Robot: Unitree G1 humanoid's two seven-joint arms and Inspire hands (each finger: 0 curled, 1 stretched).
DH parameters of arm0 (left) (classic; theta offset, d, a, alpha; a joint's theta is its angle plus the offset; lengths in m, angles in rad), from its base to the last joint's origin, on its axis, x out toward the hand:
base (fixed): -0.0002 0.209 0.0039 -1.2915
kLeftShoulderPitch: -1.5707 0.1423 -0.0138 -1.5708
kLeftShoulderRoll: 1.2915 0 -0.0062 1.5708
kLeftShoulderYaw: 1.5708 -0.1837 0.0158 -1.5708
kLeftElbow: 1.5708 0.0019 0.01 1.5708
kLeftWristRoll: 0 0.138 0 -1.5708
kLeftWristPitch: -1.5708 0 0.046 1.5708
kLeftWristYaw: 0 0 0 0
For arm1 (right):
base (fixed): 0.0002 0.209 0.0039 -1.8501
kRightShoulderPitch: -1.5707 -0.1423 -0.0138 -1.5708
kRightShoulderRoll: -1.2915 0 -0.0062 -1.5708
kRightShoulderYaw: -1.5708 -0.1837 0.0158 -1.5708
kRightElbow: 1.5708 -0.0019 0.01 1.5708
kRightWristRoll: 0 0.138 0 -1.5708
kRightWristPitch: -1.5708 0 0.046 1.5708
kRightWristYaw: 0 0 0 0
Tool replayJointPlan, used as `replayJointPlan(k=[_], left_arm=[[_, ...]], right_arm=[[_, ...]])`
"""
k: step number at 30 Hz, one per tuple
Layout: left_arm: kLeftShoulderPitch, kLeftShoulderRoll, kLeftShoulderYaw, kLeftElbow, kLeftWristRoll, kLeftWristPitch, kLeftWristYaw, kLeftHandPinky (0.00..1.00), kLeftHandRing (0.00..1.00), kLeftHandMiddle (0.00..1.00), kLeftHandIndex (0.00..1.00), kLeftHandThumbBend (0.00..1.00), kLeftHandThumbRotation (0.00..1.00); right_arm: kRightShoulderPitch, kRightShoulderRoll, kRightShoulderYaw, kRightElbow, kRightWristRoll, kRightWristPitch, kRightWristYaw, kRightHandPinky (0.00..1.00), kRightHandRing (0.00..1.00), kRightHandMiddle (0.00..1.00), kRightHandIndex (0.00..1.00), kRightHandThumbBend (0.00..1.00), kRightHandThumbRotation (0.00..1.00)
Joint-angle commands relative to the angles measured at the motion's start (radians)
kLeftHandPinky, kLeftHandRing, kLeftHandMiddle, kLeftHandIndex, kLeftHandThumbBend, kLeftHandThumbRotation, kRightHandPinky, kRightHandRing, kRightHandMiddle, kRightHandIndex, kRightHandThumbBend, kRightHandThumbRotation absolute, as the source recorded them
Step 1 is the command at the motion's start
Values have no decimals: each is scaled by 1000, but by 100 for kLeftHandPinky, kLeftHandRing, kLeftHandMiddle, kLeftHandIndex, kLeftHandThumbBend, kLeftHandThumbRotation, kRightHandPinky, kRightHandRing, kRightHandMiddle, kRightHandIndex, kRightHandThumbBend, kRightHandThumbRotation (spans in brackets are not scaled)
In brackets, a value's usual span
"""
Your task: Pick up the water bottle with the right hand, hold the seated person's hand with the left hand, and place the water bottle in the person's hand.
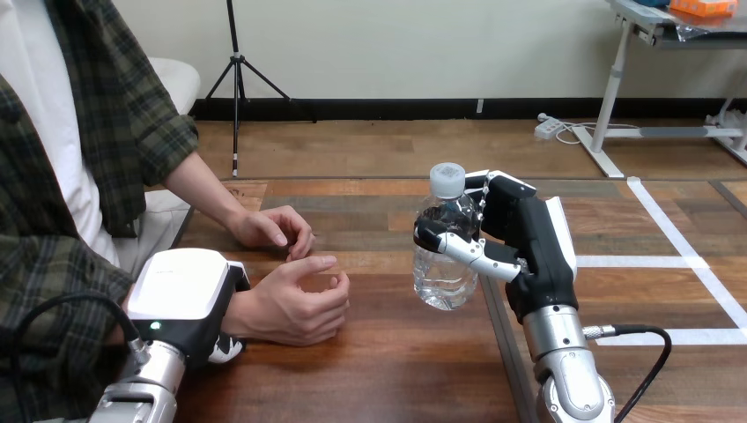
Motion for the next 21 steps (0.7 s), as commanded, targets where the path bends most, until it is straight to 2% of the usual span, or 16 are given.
replayJointPlan(k=[1, 11, 14, 20, 21], left_arm=[[12, -26, -33, -9, -26, -46, 14, 54, 56, 58, 57, 81, 0], [31, -21, -21, -34, -61, -87, 33, 54, 56, 58, 56, 82, 0], [34, -18, -17, -26, -73, -130, 73, 53, 55, 57, 56, 83, 0], [48, -12, -4, -46, -117, -188, 78, 51, 53, 55, 55, 82, 0], [49, -12, 0, -43, -124, -212, 98, 51, 53, 55, 55, 82, 0]], right_arm=[[-77, -13, -10, -64, 8, -10, -12, 34, 39, 45, 50, 61, 0], [-77, -16, -8, -65, -1, -12, -22, 33, 39, 45, 50, 61, 0], [-75, -15, -8, -66, 3, -13, -18, 33, 39, 45, 50, 61, 0], [-78, -17, -7, -65, -2, -14, -21, 33, 38, 45, 50, 60, 0], [-78, -16, -7, -66, 0, -14, -19, 33, 38, 45, 50, 60, 0]])
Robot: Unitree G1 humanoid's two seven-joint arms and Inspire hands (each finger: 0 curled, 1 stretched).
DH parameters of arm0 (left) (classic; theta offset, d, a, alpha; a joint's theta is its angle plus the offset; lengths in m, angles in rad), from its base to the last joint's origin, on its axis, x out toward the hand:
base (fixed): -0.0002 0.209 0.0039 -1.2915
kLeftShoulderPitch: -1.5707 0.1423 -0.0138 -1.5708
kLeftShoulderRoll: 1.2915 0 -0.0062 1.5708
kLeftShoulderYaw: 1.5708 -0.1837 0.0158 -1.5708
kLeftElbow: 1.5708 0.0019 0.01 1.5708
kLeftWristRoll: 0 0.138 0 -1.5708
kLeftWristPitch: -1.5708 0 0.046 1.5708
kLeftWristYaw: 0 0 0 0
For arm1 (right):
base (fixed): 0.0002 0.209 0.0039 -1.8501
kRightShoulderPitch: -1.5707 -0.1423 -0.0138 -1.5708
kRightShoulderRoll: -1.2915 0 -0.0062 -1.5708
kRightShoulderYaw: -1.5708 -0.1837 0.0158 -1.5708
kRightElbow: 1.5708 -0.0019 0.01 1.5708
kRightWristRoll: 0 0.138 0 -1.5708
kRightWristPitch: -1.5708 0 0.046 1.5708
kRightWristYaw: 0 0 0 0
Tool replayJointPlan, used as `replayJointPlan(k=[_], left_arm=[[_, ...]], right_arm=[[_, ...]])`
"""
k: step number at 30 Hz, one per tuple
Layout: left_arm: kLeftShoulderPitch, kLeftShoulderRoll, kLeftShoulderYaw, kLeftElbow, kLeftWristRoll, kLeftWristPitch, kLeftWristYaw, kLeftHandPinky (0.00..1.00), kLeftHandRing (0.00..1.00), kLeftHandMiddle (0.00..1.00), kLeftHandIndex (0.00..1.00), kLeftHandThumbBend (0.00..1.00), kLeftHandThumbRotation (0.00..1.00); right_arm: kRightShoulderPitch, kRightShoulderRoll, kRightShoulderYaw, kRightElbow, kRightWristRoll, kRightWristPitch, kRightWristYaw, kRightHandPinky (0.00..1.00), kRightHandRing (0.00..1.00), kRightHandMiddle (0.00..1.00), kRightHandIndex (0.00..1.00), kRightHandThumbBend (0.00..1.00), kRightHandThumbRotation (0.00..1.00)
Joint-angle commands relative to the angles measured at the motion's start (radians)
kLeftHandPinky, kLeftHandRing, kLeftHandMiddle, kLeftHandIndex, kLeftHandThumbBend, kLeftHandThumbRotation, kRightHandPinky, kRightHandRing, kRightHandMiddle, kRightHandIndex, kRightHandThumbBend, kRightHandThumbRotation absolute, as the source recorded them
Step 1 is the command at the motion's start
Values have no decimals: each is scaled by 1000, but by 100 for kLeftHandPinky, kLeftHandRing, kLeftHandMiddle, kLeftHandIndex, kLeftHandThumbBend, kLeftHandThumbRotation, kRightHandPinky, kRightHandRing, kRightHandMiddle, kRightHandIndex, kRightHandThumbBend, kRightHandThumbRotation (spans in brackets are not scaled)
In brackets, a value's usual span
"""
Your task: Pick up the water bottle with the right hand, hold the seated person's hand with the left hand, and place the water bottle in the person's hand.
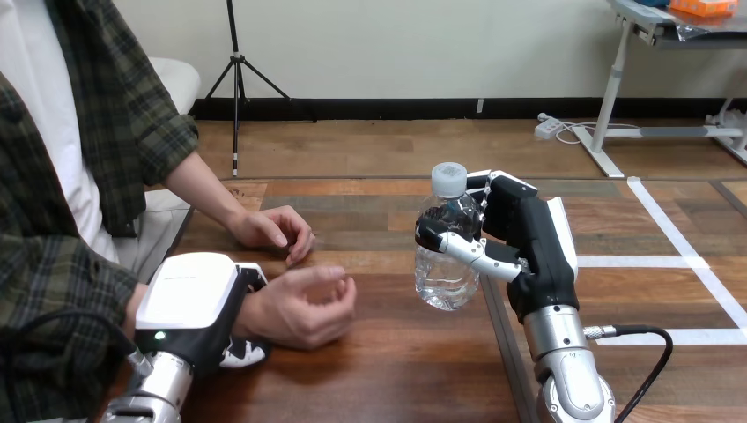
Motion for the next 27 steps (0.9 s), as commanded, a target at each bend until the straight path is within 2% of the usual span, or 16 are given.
replayJointPlan(k=[1, 2, 5, 11, 27], left_arm=[[9, -13, -9, -31, -39, -90, 38, 51, 52, 54, 54, 82, 0], [10, -13, -8, -29, -42, -101, 48, 50, 52, 54, 54, 83, 0], [20, -18, 4, -47, -80, -115, 24, 50, 52, 54, 54, 83, 0], [30, -13, 6, -79, -81, -138, 43, 49, 51, 53, 53, 83, 0], [48, -16, 10, -161, -69, -129, 17, 49, 51, 53, 53, 83, 0]], right_arm=[[-78, -15, -8, -65, 7, -15, -8, 33, 38, 45, 50, 60, 0], [-78, -15, -8, -65, 8, -15, -7, 32, 38, 45, 50, 60, 0], [-78, -15, -7, -67, 5, -10, -10, 32, 38, 44, 50, 60, 0], [-78, -18, -4, -69, -4, -12, -18, 31, 37, 44, 50, 60, 0], [-82, -19, -3, -61, -15, -17, -26, 32, 38, 44, 50, 60, 0]])
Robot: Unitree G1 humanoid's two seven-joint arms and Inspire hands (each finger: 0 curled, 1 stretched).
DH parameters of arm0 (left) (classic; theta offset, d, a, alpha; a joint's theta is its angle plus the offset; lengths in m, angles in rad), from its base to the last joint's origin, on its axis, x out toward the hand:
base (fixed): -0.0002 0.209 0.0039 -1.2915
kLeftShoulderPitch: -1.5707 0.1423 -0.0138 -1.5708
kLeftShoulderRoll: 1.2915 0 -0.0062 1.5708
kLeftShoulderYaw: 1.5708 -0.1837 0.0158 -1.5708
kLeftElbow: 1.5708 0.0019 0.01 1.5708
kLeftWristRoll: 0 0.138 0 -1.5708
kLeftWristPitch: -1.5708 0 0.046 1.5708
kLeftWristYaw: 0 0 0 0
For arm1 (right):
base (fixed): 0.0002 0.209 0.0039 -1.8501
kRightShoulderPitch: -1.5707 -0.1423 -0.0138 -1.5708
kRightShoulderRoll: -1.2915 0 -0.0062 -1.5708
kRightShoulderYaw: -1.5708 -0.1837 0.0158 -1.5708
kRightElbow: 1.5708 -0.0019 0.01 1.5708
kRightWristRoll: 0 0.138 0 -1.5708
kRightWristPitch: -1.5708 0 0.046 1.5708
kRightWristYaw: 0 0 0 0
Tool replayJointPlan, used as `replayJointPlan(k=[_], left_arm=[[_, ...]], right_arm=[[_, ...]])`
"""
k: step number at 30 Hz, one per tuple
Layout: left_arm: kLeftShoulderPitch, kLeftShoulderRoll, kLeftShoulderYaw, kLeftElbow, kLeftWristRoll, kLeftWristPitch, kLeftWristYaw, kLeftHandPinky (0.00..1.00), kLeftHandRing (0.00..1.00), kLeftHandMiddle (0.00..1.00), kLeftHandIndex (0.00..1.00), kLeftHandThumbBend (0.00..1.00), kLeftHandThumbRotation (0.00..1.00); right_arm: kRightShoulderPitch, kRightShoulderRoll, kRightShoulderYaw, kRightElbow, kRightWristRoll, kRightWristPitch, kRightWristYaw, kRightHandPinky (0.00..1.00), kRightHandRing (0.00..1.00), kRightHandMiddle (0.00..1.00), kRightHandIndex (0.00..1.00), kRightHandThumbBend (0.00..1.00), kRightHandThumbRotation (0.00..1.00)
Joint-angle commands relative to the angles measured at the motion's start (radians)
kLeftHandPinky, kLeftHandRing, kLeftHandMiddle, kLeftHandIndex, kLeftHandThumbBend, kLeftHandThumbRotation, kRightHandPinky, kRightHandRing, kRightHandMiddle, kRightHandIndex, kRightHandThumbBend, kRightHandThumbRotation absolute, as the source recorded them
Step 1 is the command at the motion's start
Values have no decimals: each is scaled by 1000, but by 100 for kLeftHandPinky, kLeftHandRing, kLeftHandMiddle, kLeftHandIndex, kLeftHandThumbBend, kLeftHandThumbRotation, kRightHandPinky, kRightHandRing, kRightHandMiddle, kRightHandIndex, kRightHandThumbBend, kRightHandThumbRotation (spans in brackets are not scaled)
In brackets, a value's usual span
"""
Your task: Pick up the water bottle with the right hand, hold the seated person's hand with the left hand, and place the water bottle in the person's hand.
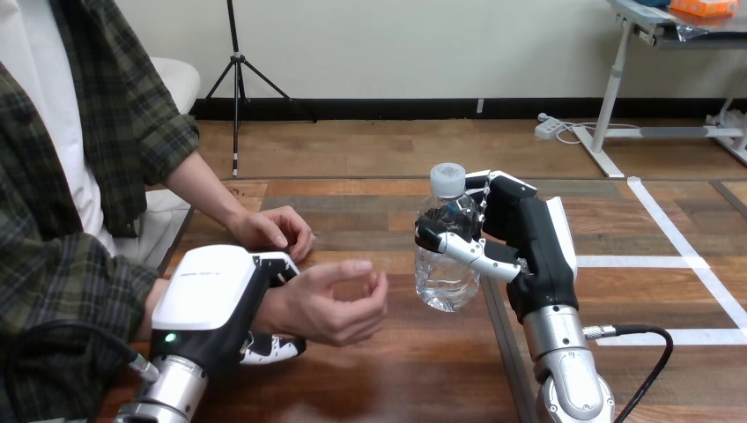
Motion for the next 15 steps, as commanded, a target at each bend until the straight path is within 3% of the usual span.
replayJointPlan(k=[1, 11, 15], left_arm=[[-7, -14, -7, -48, 2, -12, -13, 49, 51, 53, 53, 83, 0], [-5, -19, -9, -73, 14, 27, -53, 50, 52, 54, 53, 83, 0], [-9, -22, -11, -60, 21, 21, -37, 50, 52, 54, 53, 84, 0]], right_arm=[[-82, -19, -4, -61, 0, -17, -14, 32, 38, 44, 50, 60, 0], [-81, -18, -5, -63, 3, -16, -13, 31, 37, 44, 50, 61, 0], [-82, -17, -7, -61, 9, -17, -6, 31, 37, 44, 51, 60, 0]])
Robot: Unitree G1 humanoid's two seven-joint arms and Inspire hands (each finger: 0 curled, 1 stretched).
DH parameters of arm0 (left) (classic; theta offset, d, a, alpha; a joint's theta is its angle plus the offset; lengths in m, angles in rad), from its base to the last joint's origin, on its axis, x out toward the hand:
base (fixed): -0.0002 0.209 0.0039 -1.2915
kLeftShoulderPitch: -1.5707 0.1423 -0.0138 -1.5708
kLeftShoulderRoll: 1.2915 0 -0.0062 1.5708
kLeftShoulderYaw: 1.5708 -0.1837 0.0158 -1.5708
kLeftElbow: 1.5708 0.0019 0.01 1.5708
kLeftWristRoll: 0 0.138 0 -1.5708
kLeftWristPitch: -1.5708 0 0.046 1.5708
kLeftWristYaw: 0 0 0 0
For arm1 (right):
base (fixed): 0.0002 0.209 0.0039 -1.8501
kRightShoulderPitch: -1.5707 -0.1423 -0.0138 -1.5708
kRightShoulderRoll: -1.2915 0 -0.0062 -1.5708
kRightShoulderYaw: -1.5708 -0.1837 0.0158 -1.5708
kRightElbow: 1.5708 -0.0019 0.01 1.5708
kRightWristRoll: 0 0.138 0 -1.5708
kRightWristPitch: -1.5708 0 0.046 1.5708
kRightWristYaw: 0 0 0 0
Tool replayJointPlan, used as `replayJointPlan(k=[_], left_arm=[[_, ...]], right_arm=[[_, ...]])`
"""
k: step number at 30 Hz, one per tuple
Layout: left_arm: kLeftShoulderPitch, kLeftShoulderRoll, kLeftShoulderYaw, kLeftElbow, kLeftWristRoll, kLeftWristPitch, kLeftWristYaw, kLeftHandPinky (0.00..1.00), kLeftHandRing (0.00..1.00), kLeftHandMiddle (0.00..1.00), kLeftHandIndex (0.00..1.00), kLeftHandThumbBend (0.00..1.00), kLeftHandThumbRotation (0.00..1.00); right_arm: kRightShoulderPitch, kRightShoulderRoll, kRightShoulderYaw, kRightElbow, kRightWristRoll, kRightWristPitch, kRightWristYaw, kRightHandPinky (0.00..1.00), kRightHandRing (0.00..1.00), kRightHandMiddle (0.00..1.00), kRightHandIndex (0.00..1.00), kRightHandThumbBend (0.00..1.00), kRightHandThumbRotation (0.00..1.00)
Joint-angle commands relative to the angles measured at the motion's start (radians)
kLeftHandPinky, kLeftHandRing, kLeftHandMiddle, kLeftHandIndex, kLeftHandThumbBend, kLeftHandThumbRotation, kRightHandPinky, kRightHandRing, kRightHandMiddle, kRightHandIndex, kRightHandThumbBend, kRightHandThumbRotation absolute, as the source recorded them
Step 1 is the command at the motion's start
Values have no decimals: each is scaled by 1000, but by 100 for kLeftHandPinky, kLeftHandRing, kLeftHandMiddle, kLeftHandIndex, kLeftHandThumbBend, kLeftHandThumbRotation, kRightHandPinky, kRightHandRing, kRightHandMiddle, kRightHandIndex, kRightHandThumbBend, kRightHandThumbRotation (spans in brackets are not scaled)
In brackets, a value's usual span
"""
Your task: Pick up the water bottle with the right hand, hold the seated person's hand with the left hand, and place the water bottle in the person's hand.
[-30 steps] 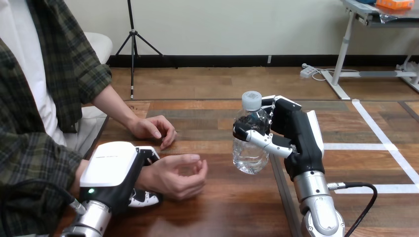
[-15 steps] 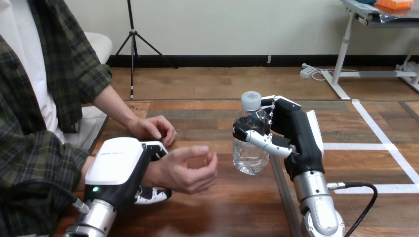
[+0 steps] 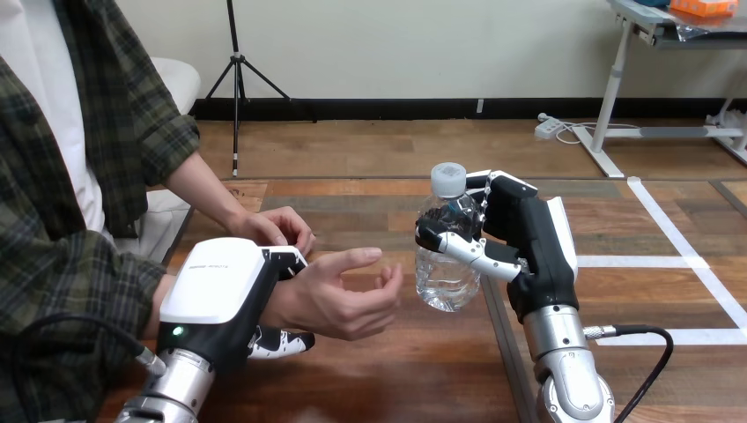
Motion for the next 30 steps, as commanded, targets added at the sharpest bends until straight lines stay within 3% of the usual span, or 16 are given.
replayJointPlan(k=[1, 7, 22, 30], left_arm=[[-9, -19, -11, -18, 13, 14, -14, 50, 52, 54, 53, 84, 0], [-11, -19, -11, -14, 13, 27, -29, 50, 52, 54, 53, 84, 0], [-12, -15, -10, 10, 29, 0, 20, 48, 49, 52, 52, 85, 0], [-1, -20, -2, -15, 19, 1, 20, 48, 50, 52, 52, 85, 0]], right_arm=[[-82, -17, -7, -62, 9, -17, -4, 31, 37, 44, 51, 60, 0], [-80, -18, -6, -66, 3, -15, -12, 31, 37, 44, 51, 61, 0], [-80, -16, -11, -68, 19, -12, 0, 31, 37, 45, 51, 61, 0], [-81, -11, -12, -73, 28, -13, 9, 32, 37, 45, 51, 61, 0]])
